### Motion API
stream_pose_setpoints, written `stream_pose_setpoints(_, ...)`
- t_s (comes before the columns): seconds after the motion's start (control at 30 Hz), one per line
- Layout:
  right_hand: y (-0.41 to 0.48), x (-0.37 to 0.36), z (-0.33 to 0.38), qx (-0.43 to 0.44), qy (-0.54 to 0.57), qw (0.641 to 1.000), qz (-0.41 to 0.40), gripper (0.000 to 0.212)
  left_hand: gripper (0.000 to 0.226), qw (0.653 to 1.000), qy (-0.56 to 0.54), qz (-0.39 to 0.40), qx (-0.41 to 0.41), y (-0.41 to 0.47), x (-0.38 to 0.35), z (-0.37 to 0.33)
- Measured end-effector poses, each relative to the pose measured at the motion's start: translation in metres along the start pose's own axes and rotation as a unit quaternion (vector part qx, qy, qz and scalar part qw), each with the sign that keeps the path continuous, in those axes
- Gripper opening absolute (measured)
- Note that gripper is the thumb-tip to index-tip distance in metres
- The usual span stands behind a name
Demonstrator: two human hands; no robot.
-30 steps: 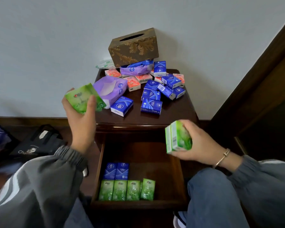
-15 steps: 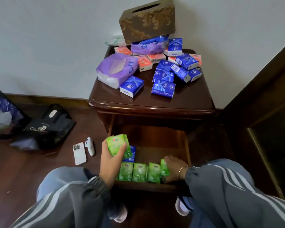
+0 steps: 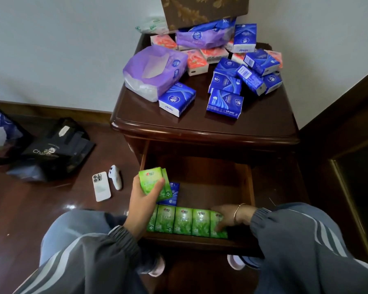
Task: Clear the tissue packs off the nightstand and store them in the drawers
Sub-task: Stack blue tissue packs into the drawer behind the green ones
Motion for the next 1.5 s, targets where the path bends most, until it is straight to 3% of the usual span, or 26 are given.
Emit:
stream_pose_setpoints(0.07,-0.003,0.004,0.003,-0.008,0.003,1.0,0.002,0.082,0.032,1.0,-0.006,0.013,0.015,0.0,-0.001,0.004)
stream_pose_setpoints(0.2,-0.012,0.021,0.018,0.008,0.117,0.988,-0.1,0.065,0.029,0.998,0.014,0.045,0.032,-0.001,-0.005,0.007)
stream_pose_setpoints(0.37,-0.012,-0.004,0.054,0.035,0.101,0.993,-0.042,0.063,0.03,0.994,0.022,0.094,0.045,-0.005,-0.012,0.009)
stream_pose_setpoints(0.43,-0.016,0.001,0.054,0.016,0.159,0.986,-0.048,0.066,0.037,0.992,0.01,0.112,0.061,-0.006,-0.015,0.011)
stream_pose_setpoints(0.53,-0.026,0.023,0.057,0.012,0.258,0.954,-0.15,0.065,0.053,0.986,-0.025,0.134,0.095,-0.009,-0.018,0.015)
stream_pose_setpoints(0.6,-0.033,0.033,0.073,0.059,0.36,0.912,-0.19,0.062,0.063,0.977,-0.051,0.163,0.127,-0.014,-0.024,0.018)
stream_pose_setpoints(0.7,-0.038,0.034,0.1,0.11,0.5,0.842,-0.169,0.054,0.042,0.964,-0.082,0.194,0.163,-0.022,-0.036,0.016)
stream_pose_setpoints(0.87,-0.049,0.047,0.103,0.125,0.521,0.828,-0.163,0.047,0.035,0.964,-0.031,0.21,0.157,-0.036,-0.048,0.002)
stream_pose_setpoints(1.03,-0.068,0.057,0.074,0.119,0.455,0.868,-0.159,0.034,0.071,0.928,0.13,0.324,0.127,-0.057,-0.078,0.003)
stream_pose_setpoints(1.17,-0.096,0.077,0.025,0.079,0.336,0.914,-0.213,0.041,0.079,0.902,0.273,0.33,0.049,-0.061,-0.098,0.013)
stream_pose_setpoints(1.27,-0.11,0.088,-0.02,-0.044,0.143,0.955,-0.256,0.046,0.072,0.803,0.515,0.285,-0.088,-0.061,-0.102,0.034)
stream_pose_setpoints(1.33,-0.106,0.077,-0.031,-0.085,0.039,0.972,-0.214,0.051,0.066,0.746,0.591,0.285,-0.112,-0.063,-0.101,0.054)
stream_pose_setpoints(1.5,-0.087,0.057,-0.019,-0.059,-0.046,0.979,-0.191,0.047,0.058,0.704,0.639,0.255,-0.176,-0.055,-0.096,0.066)
Point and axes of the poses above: each hand's wrist, its own y-axis towards the middle knuckle, its own x-axis out of the back of the hand, z = x × y, the point moved 7 cm from there along y, towards the middle knuckle, and after that the axes turned 6 degrees about x, right-handed, at the moved point
